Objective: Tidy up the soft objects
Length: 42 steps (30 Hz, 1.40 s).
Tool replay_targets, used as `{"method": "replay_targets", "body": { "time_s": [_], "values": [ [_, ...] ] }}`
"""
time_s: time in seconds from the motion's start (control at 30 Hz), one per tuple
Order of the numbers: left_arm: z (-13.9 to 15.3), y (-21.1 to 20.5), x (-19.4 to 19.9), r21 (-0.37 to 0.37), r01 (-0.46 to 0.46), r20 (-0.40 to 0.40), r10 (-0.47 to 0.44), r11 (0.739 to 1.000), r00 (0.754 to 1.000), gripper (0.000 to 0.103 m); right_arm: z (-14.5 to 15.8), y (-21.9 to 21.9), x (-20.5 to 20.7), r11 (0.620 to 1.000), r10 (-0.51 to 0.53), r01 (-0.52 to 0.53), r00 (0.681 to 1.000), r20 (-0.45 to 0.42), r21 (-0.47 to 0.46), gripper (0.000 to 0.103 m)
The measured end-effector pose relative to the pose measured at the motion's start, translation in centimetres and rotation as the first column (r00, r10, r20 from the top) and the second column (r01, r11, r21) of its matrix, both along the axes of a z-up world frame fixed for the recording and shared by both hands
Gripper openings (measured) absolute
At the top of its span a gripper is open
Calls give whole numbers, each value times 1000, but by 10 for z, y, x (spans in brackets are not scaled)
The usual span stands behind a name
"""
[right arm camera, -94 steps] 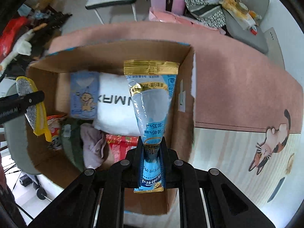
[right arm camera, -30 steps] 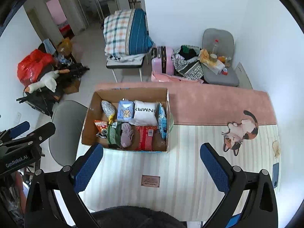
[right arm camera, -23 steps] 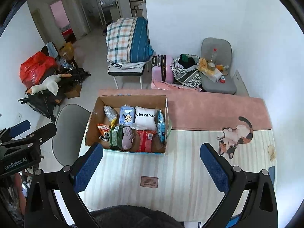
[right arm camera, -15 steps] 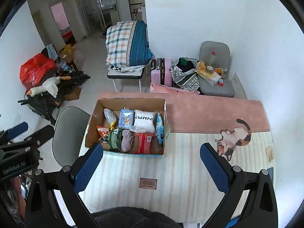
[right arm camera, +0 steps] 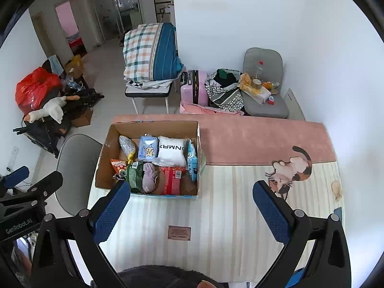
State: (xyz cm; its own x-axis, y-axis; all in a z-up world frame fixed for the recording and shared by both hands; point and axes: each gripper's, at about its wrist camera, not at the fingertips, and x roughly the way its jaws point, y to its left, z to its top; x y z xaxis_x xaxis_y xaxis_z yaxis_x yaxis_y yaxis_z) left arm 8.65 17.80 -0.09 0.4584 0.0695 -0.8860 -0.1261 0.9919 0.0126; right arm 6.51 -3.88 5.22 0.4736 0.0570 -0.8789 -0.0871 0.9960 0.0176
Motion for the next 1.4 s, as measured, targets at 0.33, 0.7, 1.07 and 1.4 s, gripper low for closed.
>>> {"method": "replay_targets", "body": {
  "time_s": [0.33, 0.7, 1.07, 1.4],
  "values": [
    [-6, 0, 0, 18, 0, -8, 0, 1000, 1000, 103, -7, 1, -1, 1000, 2, -2, 1000, 1, -17, 103],
    [-6, -2, -2, 22, 6, -2, -6, 1000, 1000, 103, -9, -2, -7, 1000, 2, -2, 1000, -11, -15, 103],
    [-2, -4, 2, 29, 20, 14, -21, 999, 1000, 103, -3, -2, -12, 1000, -5, 6, 1000, 20, -30, 103],
    [2, -3, 0, 32, 22, 29, -23, 999, 999, 103, 3, -2, -10, 999, -6, 7, 999, 36, -33, 103]
  ]
}}
